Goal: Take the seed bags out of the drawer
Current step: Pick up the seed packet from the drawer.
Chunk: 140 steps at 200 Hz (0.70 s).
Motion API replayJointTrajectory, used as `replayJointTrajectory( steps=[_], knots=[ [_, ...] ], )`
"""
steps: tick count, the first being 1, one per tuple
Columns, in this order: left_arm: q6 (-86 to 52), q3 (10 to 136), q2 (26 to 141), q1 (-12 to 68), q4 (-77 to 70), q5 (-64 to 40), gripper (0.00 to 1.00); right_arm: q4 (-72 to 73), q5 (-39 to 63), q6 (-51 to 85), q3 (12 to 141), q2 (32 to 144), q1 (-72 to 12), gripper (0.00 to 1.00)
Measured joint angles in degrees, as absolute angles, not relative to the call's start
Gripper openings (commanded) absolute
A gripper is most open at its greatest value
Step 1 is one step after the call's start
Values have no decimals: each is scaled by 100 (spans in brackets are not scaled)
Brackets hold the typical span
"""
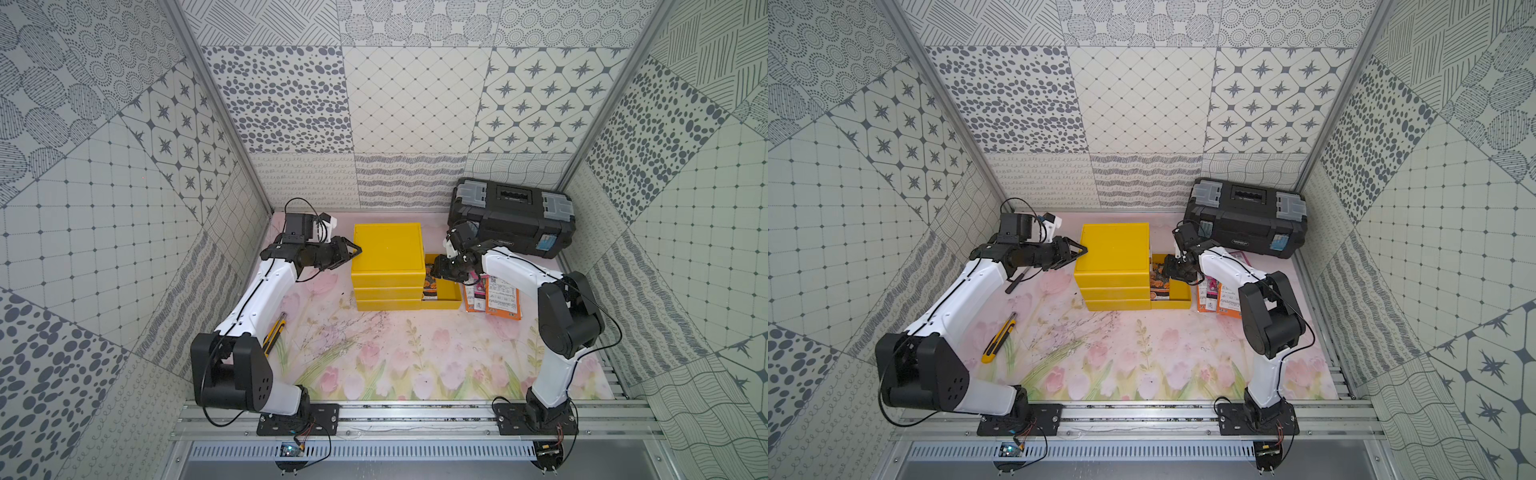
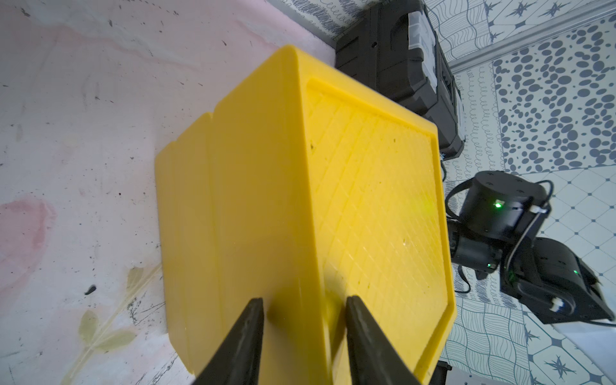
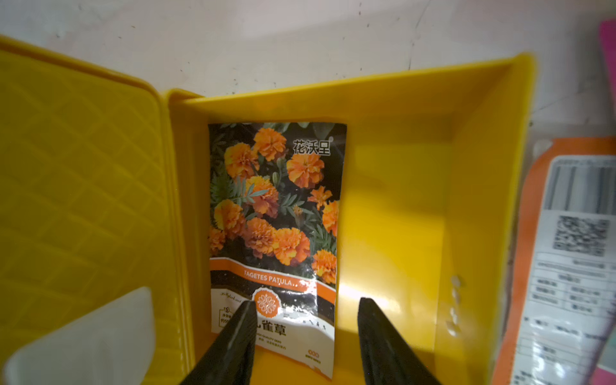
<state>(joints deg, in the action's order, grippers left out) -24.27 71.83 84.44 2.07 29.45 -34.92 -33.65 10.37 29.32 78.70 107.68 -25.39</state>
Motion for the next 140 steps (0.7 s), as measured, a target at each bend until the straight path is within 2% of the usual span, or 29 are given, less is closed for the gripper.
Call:
replayJointTrajectory(
  steps=[84,111,140],
  knots=[
    [-2427,7183,8444,207,2945,-3492,43,-3352,718,2987,8589,11834,-2609,55],
    [-2427,7183,8444,207,2945,-3492,43,-3304,757,3028,8667,11931,-2635,47],
    [-2427,7183,8444,207,2945,-3489,43,-3162,937,3131,8667,11990,-2663,32]
  ],
)
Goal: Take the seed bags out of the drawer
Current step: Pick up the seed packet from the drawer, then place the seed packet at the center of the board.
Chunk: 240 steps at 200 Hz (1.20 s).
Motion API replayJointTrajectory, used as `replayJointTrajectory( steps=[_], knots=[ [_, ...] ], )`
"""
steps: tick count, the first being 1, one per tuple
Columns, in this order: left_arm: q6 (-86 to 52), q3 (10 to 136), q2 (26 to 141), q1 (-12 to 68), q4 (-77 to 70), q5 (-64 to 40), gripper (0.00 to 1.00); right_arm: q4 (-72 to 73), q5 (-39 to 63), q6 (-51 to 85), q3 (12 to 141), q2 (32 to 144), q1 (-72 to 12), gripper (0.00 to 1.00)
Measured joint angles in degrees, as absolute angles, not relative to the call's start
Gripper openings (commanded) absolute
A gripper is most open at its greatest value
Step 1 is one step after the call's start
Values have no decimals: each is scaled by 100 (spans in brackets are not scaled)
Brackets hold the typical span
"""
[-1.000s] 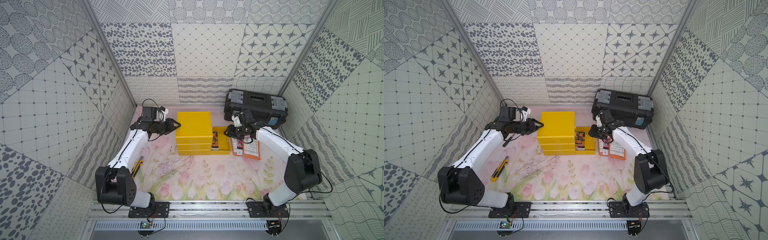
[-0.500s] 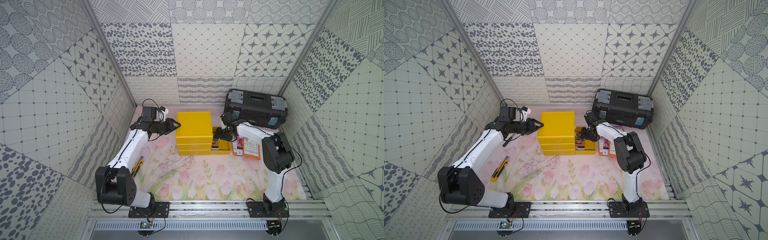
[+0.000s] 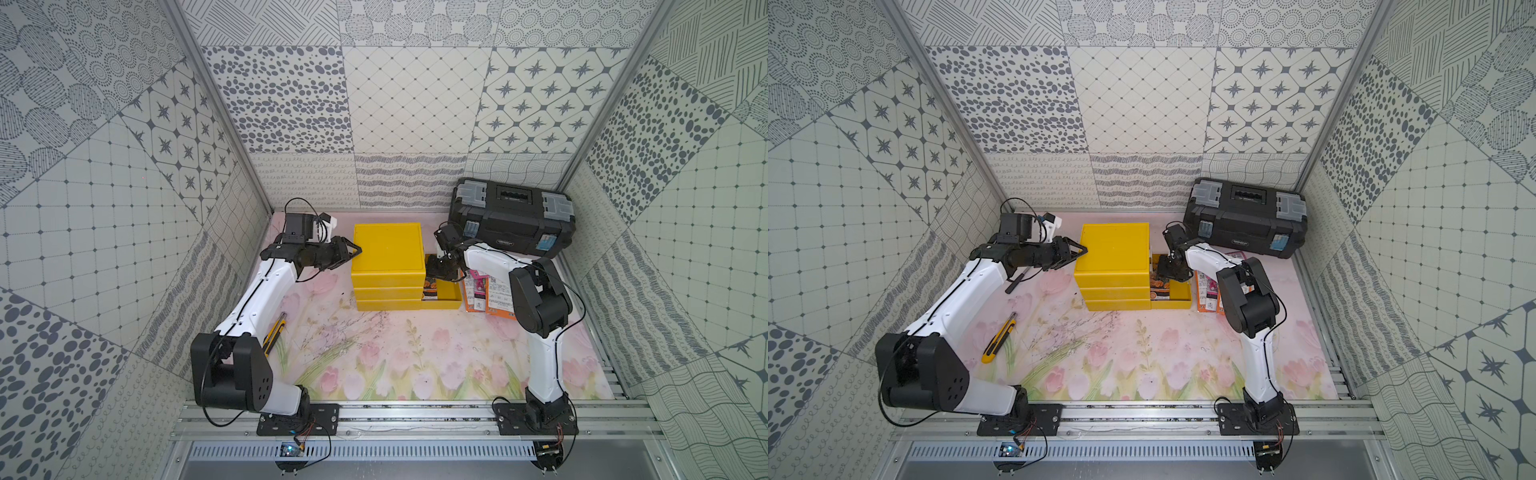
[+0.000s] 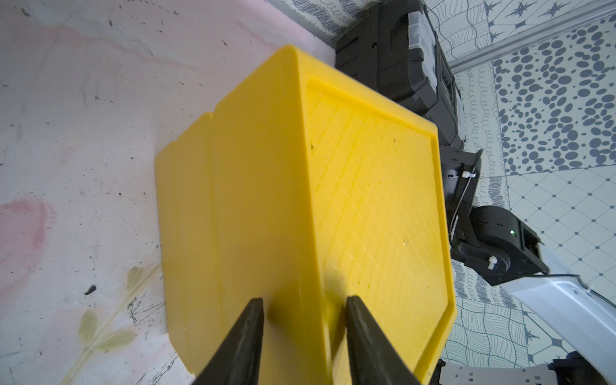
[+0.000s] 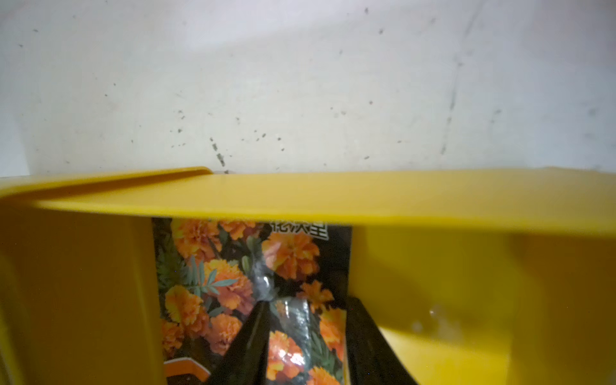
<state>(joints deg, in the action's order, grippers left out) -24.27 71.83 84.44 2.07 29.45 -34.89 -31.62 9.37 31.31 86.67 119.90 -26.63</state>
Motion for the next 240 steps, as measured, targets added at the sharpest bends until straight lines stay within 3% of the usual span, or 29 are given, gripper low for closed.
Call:
replayJointTrajectory(
  steps=[20,70,167,240],
  knots=[
    [-2427,7183,8444,207,2945,-3489,43,-2974,1107,3256,8624,12007,-2668,20],
    [-2427,7183,8444,209,2945,-3489,43,-2655,1358,3551,8444,11992,-2661,0],
    [-2427,7183,8444,209,2945,-3489,43,-2939,1431,3500,8191,10685,-2416,0],
    [-2427,7183,8444,209,2945,-3489,43,-3487,1684,3124,7697,9356,-1444,0]
  ],
)
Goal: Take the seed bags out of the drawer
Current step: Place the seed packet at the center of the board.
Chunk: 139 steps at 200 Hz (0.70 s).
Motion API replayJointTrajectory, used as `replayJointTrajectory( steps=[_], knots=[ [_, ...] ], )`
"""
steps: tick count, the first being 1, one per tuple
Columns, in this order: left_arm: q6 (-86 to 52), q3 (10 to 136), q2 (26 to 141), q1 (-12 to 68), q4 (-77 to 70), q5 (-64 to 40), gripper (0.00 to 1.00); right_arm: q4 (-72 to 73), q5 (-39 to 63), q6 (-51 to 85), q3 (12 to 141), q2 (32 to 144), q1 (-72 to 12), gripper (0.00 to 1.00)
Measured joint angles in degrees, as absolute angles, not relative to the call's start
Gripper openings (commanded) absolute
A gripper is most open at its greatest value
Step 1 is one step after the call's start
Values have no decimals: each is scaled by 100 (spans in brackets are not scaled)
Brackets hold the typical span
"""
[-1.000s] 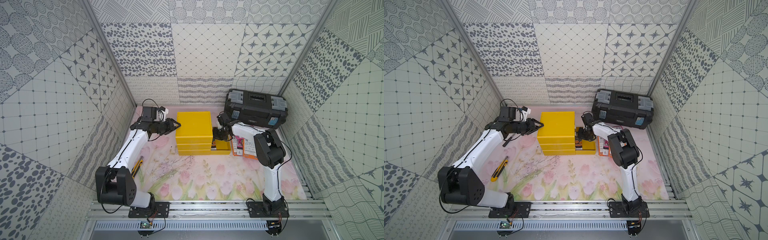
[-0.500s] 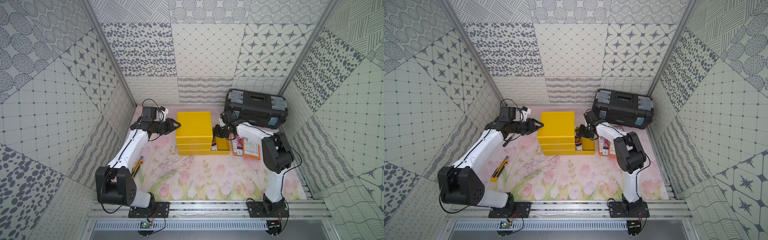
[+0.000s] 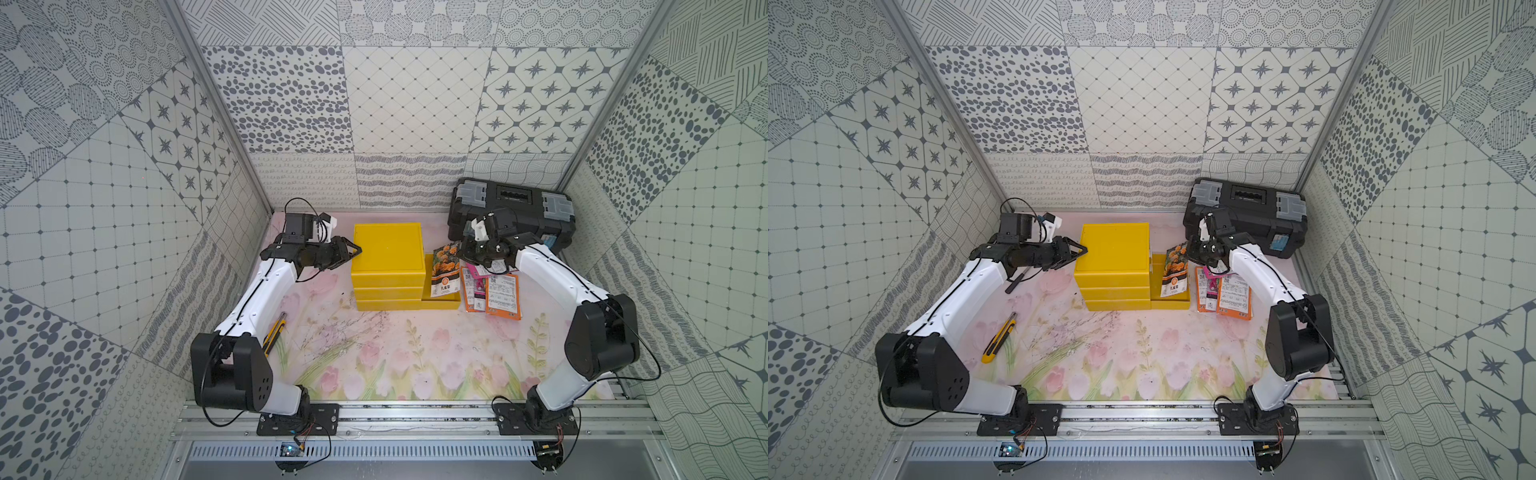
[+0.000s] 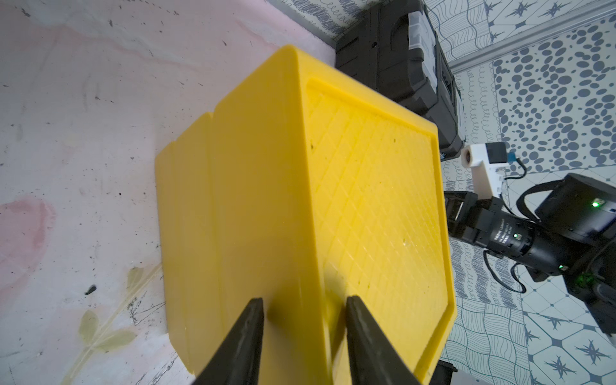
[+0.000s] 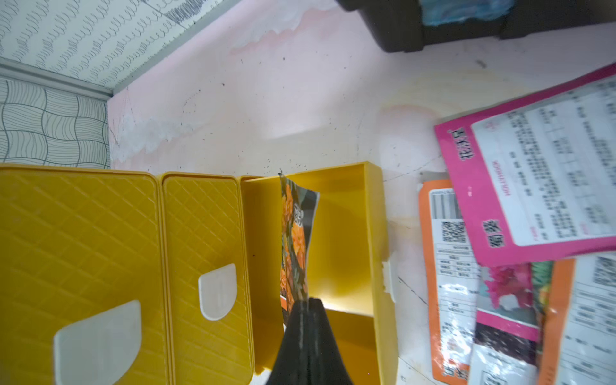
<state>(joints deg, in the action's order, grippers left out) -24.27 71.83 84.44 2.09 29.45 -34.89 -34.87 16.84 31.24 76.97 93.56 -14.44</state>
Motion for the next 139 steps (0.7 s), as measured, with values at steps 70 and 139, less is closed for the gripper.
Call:
replayJointTrajectory(
  steps=[70,139],
  knots=[
    [-2427,7183,8444,209,2945,-3487,43,-3837,2408,2749,7146,8547,150,0],
    [-2427,7183,8444,209,2945,-3487,43,-4154,1835,2154,6753,8602,694,0]
  ],
)
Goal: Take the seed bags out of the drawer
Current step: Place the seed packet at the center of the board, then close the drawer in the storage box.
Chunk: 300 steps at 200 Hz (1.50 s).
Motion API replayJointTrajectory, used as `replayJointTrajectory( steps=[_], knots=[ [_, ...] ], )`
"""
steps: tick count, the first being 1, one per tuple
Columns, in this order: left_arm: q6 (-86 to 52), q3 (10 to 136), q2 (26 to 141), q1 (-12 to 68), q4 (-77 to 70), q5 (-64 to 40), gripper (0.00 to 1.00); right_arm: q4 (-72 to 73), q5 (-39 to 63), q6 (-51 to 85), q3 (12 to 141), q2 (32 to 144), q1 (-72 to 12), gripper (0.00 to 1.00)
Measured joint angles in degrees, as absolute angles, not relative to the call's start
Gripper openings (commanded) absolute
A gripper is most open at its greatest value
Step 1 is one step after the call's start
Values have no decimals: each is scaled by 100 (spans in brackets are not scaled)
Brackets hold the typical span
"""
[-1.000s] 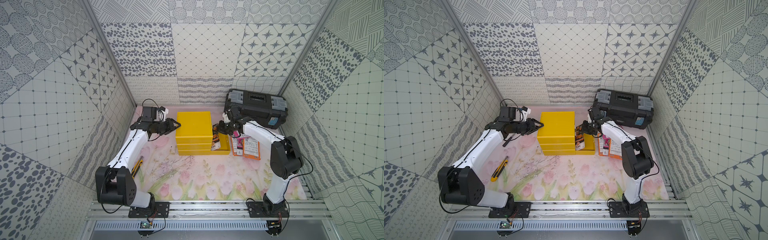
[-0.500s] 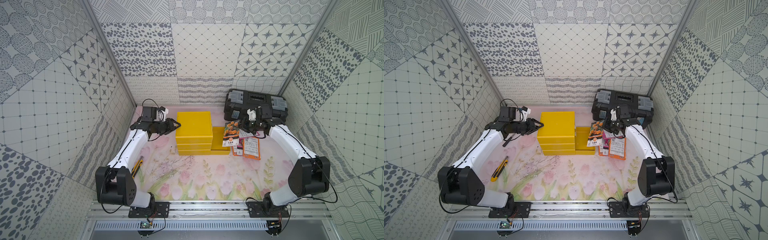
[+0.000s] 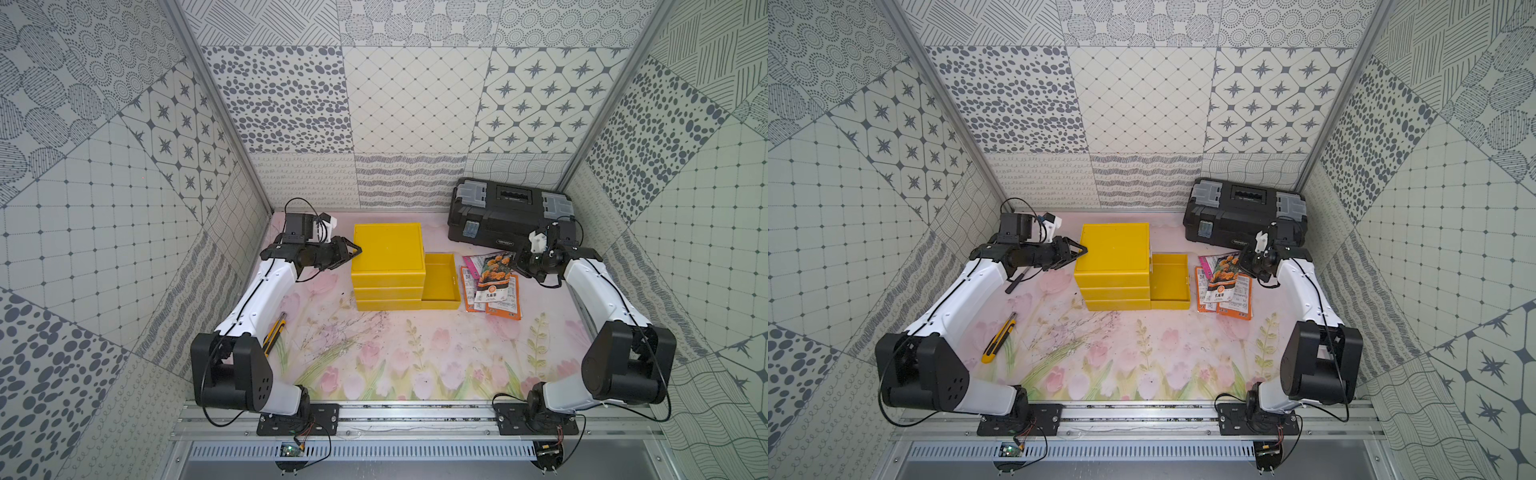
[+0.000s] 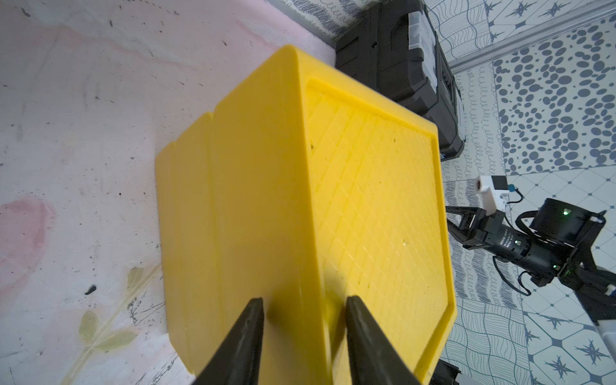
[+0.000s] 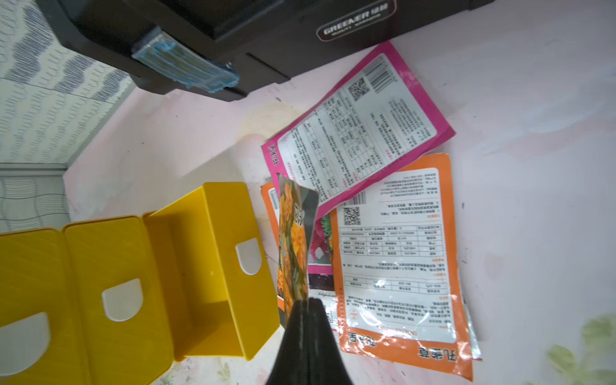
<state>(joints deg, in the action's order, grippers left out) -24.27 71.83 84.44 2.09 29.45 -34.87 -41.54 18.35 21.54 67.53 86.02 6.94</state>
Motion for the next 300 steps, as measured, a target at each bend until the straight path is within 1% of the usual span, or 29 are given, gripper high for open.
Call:
replayJointTrajectory(
  steps=[4,21,43,58,85,125,196,259,300],
  knots=[
    [-2427,7183,8444,209,2945,-3487,43,-4158,1758,2132,6726,8630,694,1],
    [-2427,7183,8444,209,2945,-3487,43,-4187,1441,2062,6619,8757,685,12],
    [-2427,7183,8444,209,2945,-3487,43,-4228,1039,1994,6521,8851,685,33],
    [-2427,7183,8444,209,2945,-3487,43,-4222,843,1975,6501,8849,670,40],
    [-2427,7183,8444,209,2945,-3487,43,-4099,661,2016,6471,8844,480,42],
    [-2427,7183,8444,209,2945,-3487,43,-3723,766,2233,6438,8899,-327,44],
    [-2427,7183,8444,209,2945,-3487,43,-2974,1275,2827,6449,10127,-1286,44],
    [-2427,7183,8444,211,2943,-3487,43,-2331,1789,3385,6495,10361,-1719,44],
    [-2427,7183,8444,211,2943,-3485,43,-1726,2335,3863,6667,10860,-2169,44]
  ],
)
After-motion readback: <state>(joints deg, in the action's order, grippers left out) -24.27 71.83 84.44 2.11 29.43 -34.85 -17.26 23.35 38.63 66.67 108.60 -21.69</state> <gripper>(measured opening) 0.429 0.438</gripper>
